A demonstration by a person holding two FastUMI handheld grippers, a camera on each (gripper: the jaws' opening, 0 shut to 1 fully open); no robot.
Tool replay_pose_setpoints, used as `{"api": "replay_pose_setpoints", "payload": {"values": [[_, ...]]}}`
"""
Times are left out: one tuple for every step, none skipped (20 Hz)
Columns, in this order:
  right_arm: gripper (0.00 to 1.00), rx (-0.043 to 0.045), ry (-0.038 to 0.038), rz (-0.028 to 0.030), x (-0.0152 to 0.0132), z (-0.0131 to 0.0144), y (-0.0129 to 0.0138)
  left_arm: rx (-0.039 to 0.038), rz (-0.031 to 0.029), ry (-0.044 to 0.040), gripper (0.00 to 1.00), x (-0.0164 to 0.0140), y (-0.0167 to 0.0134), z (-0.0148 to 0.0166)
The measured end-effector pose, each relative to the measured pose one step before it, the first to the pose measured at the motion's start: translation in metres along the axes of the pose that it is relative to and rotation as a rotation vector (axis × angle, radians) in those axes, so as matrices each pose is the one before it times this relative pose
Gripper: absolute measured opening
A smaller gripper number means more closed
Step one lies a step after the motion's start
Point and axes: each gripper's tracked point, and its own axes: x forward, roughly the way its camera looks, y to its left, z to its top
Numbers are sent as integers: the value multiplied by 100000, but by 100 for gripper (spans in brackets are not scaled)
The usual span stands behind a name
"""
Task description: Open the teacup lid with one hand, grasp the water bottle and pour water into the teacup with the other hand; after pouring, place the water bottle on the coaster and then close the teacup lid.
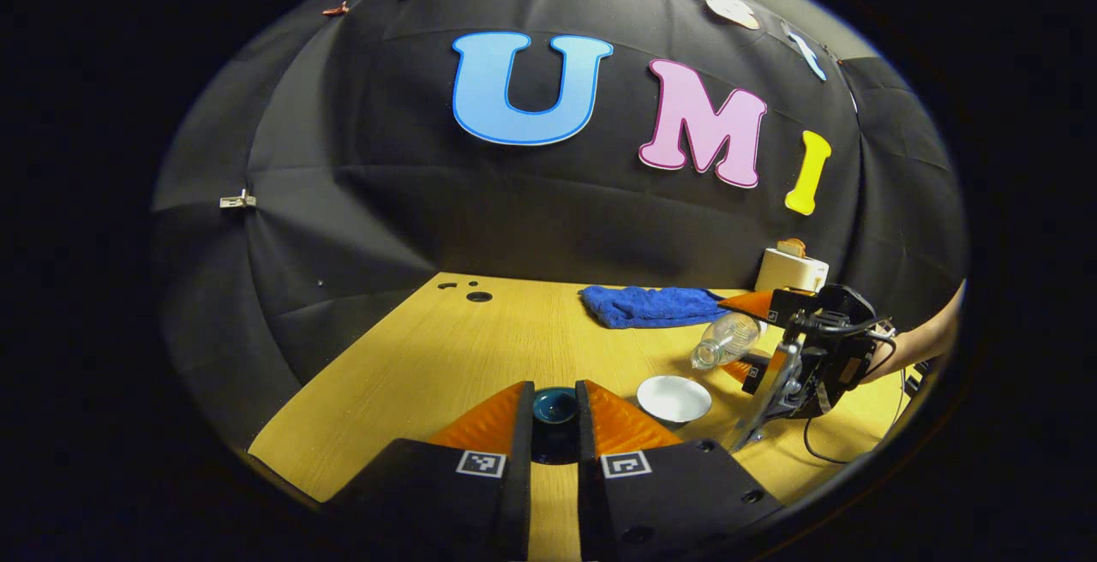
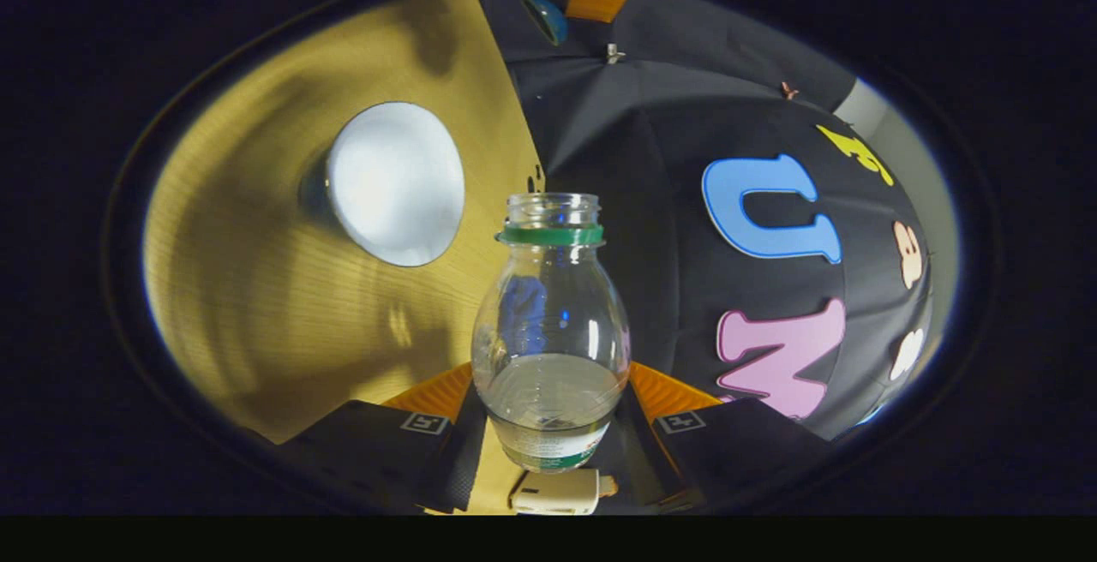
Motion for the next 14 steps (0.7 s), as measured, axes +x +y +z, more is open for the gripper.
{"api": "replay_pose_setpoints", "payload": {"values": [[72, -1270, -739, 430, 85, 87, 186, -145, 20, 356, 26, -43, 38, -40], [72, -1394, -944, 316, 228, 217, 110, -144, -36, 544, 26, -33, 22, -322], [72, -1762, -922, 240, 95, 180, 79, 1, 263, -73, 26, -55, 82, 37], [72, -2148, -1003, 39, 209, 135, 52, -6, 7, -64, 26, 22, 73, 17], [72, -1909, -1242, 88, 153, 202, 90, 57, 149, 91, 27, 15, 4, -132], [72, -1130, -621, 464, 43, 39, 161, 47, 117, 77, 26, -41, 103, 26], [72, -1041, -339, 802, 261, -105, 237, -121, -394, 296, 26, -95, -74, -91], [72, -1525, -727, 27, 133, 26, 72, -111, -593, 190, 26, -147, -101, -157], [72, -1943, -650, -131, 2, 202, 25, 210, -271, -124, 27, -93, -68, 101], [72, -1582, -290, -249, 93, -30, -124, 428, -219, -107, 26, 80, -65, -37], [72, -622, -47, 22, 155, -115, 45, 468, -23, 74, 26, 50, -76, 55], [72, -177, -190, 144, 184, -65, 44, 82, -276, -70, 26, -7, -89, 74], [72, -78, -31, 313, 43, 53, 38, -238, -148, -84, 26, 32, -33, -46], [72, -196, -96, -126, 143, 4, -13, -218, -133, 48, 23, 36, -42, 98]]}}
